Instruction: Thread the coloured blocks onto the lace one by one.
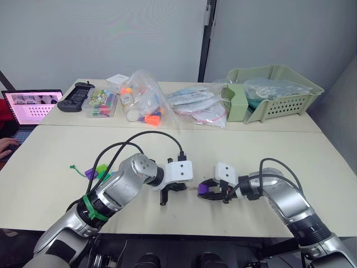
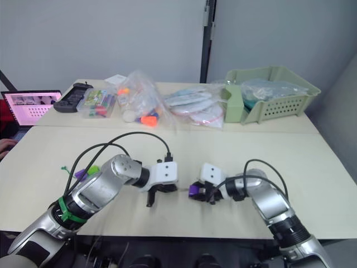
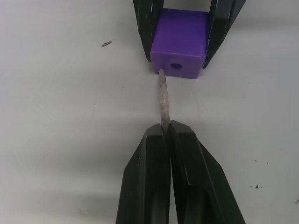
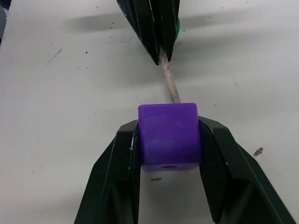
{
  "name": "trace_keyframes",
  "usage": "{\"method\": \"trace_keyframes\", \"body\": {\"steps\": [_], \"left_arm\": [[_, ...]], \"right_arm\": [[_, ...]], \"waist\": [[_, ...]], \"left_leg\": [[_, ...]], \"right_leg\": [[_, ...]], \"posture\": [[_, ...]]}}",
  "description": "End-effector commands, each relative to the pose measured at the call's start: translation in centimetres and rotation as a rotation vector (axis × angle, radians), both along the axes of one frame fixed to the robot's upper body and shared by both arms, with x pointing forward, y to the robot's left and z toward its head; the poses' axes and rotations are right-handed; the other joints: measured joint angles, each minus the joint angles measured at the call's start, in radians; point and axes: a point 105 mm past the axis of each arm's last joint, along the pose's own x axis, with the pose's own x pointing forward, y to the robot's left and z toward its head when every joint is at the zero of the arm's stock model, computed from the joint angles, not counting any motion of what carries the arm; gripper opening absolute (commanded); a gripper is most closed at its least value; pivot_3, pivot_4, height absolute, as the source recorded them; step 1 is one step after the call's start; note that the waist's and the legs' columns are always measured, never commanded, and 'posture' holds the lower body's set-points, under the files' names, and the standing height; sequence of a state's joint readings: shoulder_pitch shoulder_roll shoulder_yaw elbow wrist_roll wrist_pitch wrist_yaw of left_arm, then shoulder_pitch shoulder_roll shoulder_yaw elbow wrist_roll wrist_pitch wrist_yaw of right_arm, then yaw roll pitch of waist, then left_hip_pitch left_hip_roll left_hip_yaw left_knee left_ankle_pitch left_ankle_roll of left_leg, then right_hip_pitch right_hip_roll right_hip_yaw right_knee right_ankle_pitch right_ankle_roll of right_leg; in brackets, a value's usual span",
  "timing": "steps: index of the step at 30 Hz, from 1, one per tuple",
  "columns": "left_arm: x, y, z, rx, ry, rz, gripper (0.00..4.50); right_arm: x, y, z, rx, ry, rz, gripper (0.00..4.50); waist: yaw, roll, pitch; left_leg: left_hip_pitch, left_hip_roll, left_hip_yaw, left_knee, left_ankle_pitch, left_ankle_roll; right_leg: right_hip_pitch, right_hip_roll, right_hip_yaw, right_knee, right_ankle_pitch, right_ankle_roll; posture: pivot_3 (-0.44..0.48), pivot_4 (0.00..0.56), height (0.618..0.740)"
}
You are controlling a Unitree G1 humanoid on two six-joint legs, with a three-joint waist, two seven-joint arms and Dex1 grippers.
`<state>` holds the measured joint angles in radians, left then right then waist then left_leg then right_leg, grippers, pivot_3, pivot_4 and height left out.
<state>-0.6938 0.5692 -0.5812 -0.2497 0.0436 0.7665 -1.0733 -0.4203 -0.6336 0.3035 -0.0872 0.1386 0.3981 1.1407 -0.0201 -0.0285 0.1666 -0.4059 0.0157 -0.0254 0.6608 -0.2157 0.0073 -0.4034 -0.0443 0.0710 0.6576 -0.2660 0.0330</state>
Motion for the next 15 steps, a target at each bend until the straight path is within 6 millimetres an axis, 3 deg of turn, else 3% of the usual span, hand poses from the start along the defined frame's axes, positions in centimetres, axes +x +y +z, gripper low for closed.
{"method": "trace_keyframes", "body": {"steps": [1,7,15], "left_arm": [[-0.36,-1.51,1.15,-0.031,-0.045,-0.066,0.00],[-0.74,-2.42,1.13,-0.045,-0.034,-0.109,0.00],[-0.92,-1.72,1.57,-0.024,-0.034,-0.112,0.00]], "right_arm": [[-0.69,0.80,-0.66,-0.013,0.029,0.033,1.17],[-0.44,0.95,-0.61,-0.016,0.023,0.022,1.17],[-0.34,0.57,-0.83,-0.025,0.024,0.005,1.17]], "waist": [[0.000,0.000,0.000],[0.001,0.000,0.000],[0.001,0.000,0.000]], "left_leg": [[0.000,0.000,0.000,0.000,0.000,0.000],[0.000,0.000,0.000,0.000,0.000,0.000],[0.000,0.000,0.000,0.000,0.000,0.000]], "right_leg": [[0.000,0.000,0.000,0.000,0.000,0.000],[0.000,0.000,0.000,0.000,0.000,0.000],[0.000,0.000,0.000,0.000,0.000,0.000]], "posture": [[0.000,0.150,0.740],[0.000,0.150,0.740],[0.000,0.150,0.740]]}}
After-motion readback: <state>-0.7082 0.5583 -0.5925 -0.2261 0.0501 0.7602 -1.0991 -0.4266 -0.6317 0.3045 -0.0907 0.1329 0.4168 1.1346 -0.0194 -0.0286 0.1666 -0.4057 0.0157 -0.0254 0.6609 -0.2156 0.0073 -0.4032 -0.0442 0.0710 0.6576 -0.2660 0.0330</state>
